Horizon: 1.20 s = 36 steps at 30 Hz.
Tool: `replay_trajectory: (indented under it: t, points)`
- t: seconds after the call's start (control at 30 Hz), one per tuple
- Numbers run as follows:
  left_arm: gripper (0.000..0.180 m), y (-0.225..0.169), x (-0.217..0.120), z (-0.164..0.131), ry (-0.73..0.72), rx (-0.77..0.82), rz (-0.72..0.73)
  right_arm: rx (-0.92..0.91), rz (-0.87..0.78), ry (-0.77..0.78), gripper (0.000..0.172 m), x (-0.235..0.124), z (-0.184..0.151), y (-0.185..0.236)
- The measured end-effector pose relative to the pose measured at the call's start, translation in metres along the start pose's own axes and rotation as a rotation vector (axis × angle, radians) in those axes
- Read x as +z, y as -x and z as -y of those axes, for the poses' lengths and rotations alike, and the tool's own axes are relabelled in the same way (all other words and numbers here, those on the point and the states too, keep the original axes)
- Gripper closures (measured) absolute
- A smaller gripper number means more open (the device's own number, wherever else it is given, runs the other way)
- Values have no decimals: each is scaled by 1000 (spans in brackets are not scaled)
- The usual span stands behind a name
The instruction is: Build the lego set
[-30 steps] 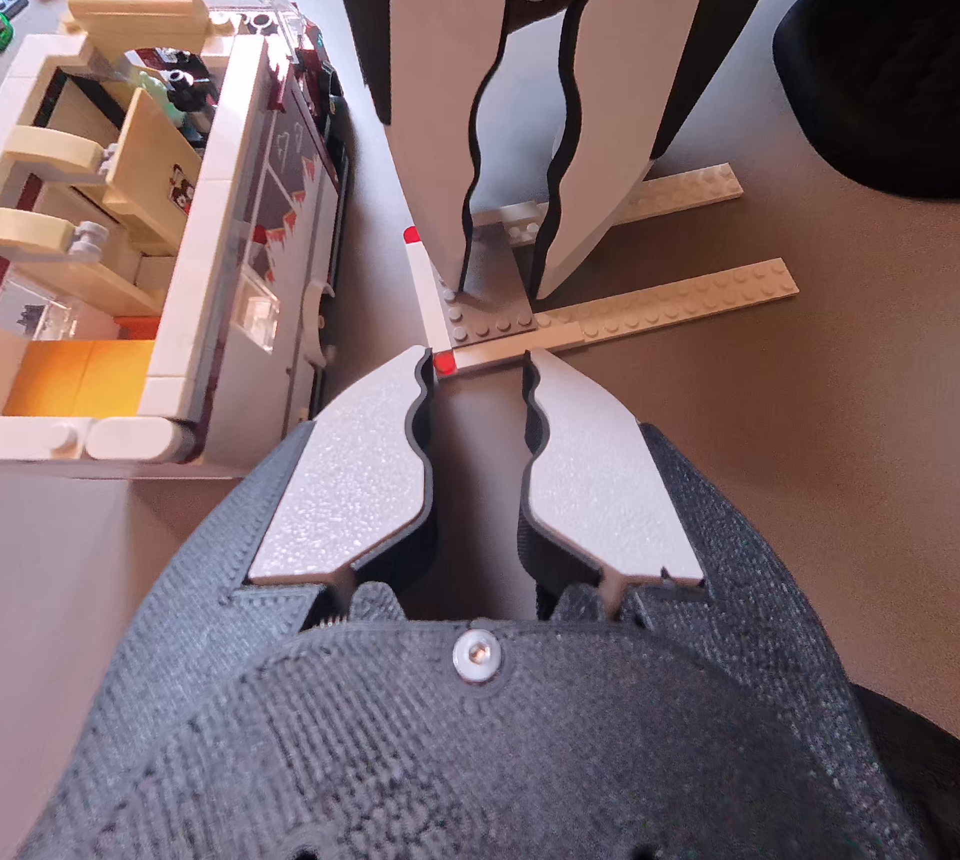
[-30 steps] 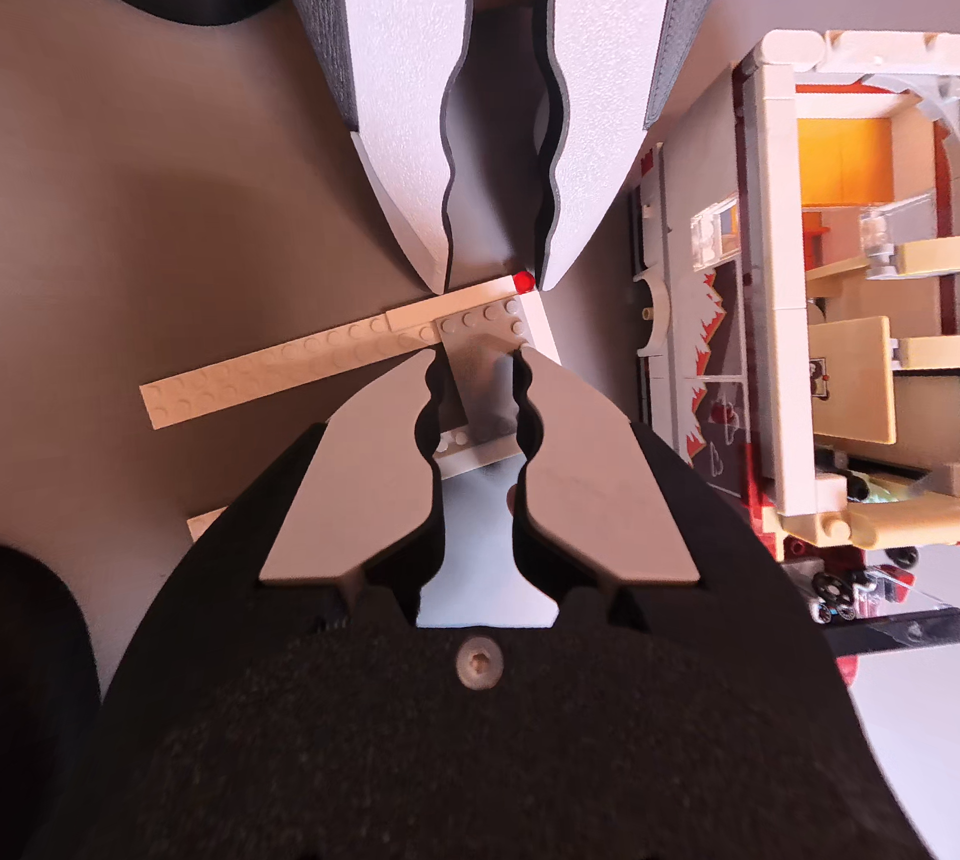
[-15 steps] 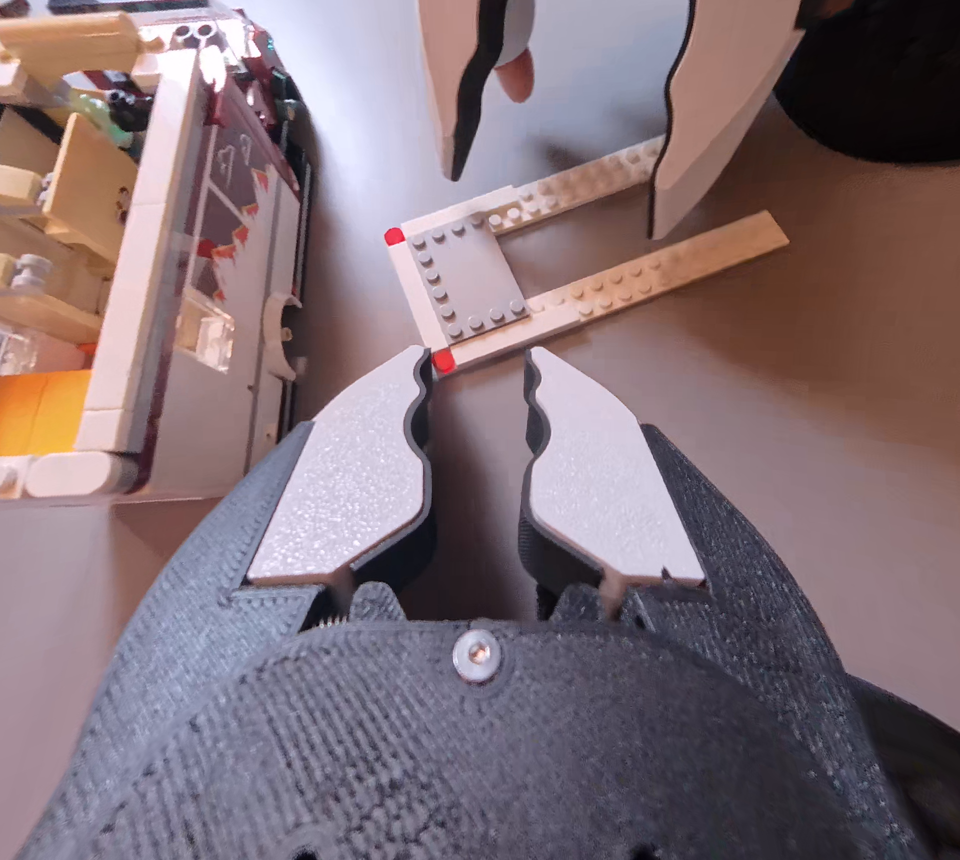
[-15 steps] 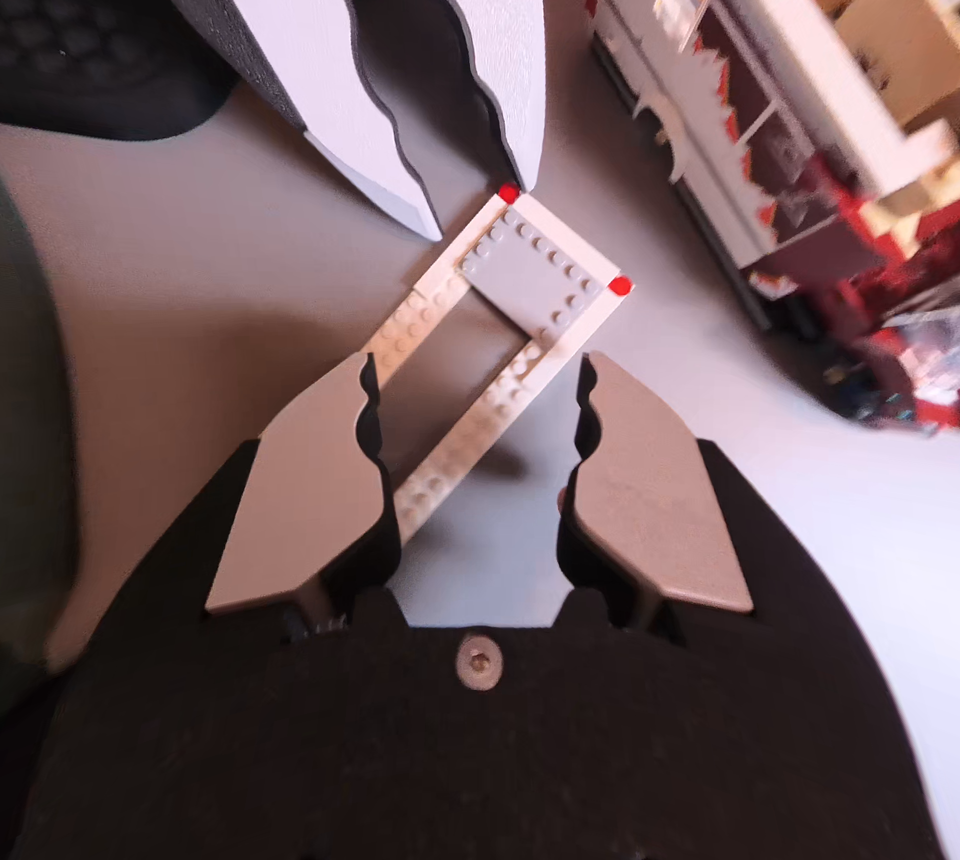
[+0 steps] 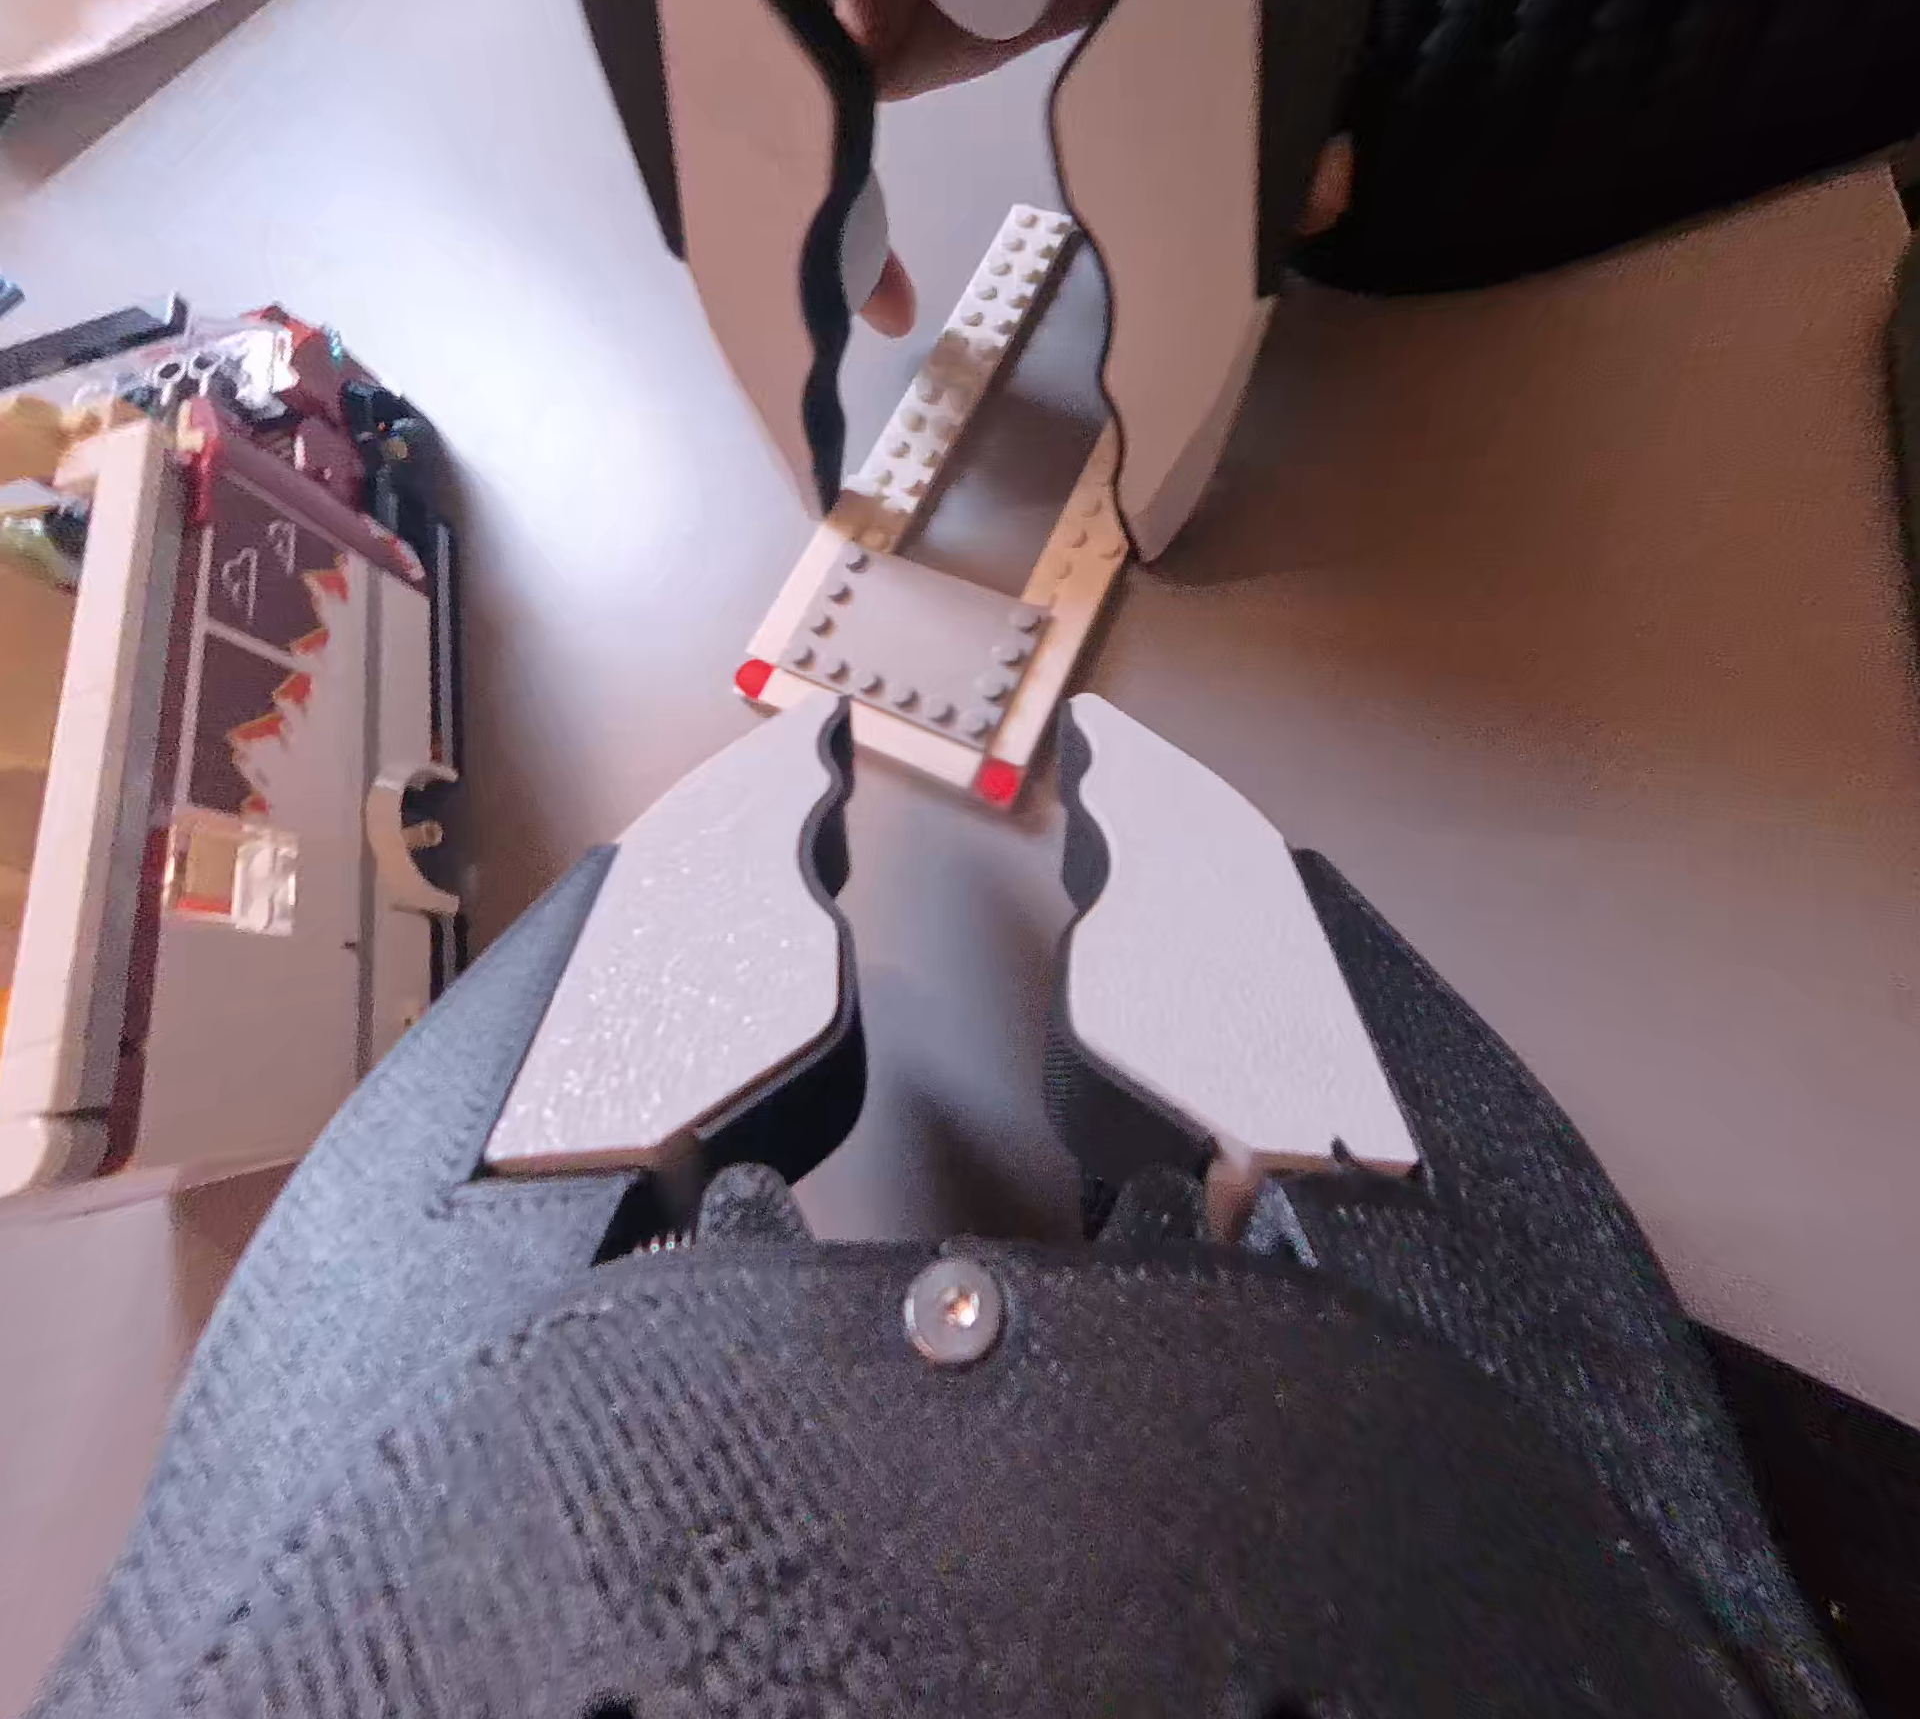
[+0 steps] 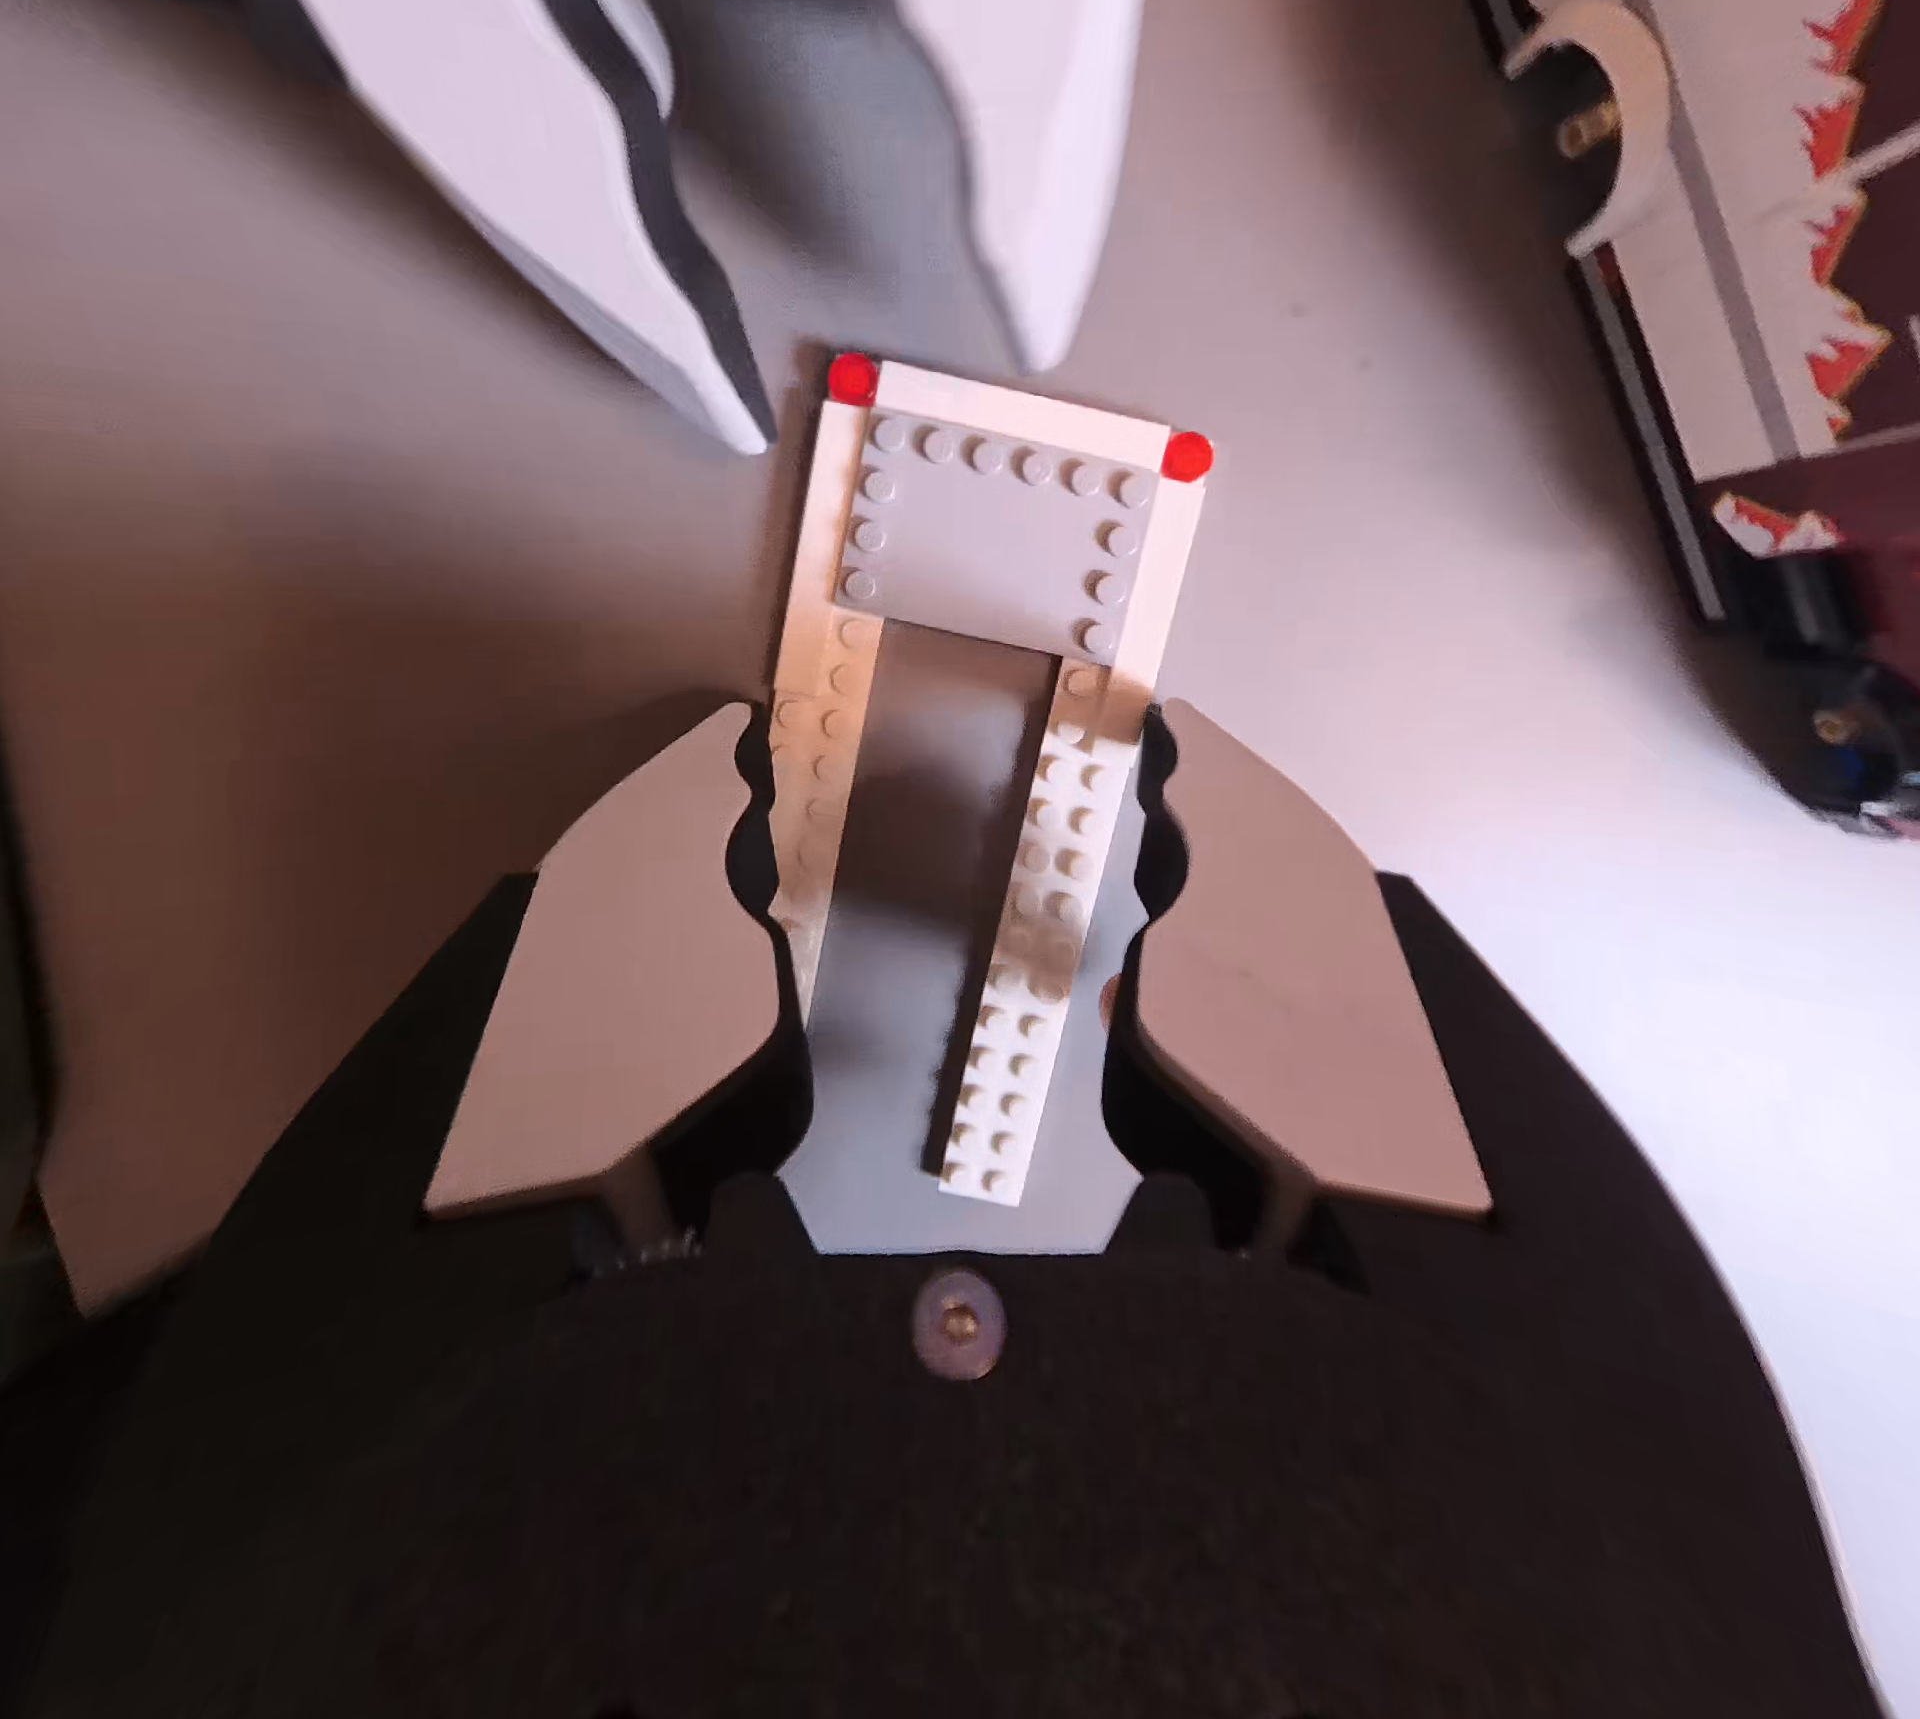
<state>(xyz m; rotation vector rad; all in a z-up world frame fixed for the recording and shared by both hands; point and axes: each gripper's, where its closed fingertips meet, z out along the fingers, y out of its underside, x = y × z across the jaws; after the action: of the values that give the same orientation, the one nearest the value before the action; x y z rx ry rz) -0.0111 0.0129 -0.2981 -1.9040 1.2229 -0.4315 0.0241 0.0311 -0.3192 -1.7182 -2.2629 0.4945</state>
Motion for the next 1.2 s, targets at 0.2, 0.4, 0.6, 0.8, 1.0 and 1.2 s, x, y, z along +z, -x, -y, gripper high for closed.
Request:
replay_trajectory:
  t: [0.2,0.4,0.6,0.8,1.0,1.2]
  points:
    - [109,-9,4,-14,57,3,-78,-276,82,-63,105,2,10,16]
    - [114,-16,3,-15,76,6,-116,-214,149,-163,104,-8,25,15]
    - [110,-18,1,-18,82,-14,-131,-68,103,-268,152,-9,55,16]
    - [113,-19,0,-18,74,-39,-127,-34,52,-159,166,9,50,11]
    - [113,-19,1,-19,73,-47,-122,-68,-3,-105,172,11,49,6]
    - [113,-19,1,-18,66,-52,-120,-127,-53,-86,172,11,49,6]
